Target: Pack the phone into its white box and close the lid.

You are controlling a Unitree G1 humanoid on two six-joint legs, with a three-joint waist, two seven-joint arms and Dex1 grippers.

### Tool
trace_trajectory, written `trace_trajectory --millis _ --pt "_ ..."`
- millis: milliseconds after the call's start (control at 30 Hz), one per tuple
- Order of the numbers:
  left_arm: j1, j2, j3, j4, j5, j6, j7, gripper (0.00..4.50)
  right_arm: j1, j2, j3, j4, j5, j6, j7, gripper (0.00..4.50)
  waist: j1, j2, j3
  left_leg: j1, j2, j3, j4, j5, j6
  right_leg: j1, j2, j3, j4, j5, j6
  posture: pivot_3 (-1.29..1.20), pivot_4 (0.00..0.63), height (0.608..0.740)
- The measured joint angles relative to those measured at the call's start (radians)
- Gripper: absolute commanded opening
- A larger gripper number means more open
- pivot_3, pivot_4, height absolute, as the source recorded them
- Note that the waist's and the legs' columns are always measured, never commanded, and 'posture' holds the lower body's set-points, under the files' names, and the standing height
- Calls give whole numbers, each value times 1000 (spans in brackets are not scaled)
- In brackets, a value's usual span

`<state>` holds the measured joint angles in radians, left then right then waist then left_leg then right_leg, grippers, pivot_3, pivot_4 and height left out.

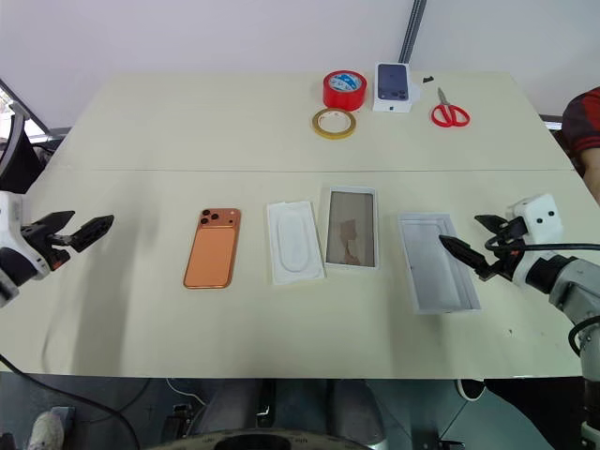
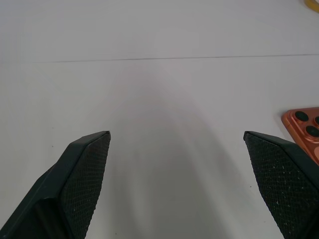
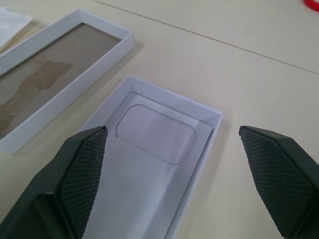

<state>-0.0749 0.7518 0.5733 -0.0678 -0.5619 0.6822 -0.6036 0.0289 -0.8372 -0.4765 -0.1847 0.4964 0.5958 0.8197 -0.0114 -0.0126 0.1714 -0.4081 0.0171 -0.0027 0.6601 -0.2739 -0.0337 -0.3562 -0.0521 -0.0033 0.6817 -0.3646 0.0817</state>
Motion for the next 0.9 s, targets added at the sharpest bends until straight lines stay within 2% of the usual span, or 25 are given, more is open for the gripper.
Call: trace_trajectory --millis 433,667,767,900 --pt "-41 -30 -32 4 0 -1 15 4500 -17 -11 7 -44 10 15 6 4426 1 0 0 0 0 0 0 0 0 0 0 0 0 0 0 0 150 740" --pt "-77 -134 -179 -186 -50 69 53 4500 -109 -4 158 -112 2 17 -11 4426 0 0 0 0 0 0 1 0 0 0 1 0 0 0 0 0 150 740" --pt "-78 -181 -247 -288 -109 164 95 4500 -152 10 252 -159 -12 19 -25 4426 -2 0 0 0 0 0 1 0 0 0 1 0 1 0 0 0 150 740" --pt "-95 -198 -269 -369 -206 300 151 4500 -189 14 337 -201 -31 17 -29 4426 -1 0 0 0 0 -1 1 0 0 0 2 0 1 0 0 0 150 740"
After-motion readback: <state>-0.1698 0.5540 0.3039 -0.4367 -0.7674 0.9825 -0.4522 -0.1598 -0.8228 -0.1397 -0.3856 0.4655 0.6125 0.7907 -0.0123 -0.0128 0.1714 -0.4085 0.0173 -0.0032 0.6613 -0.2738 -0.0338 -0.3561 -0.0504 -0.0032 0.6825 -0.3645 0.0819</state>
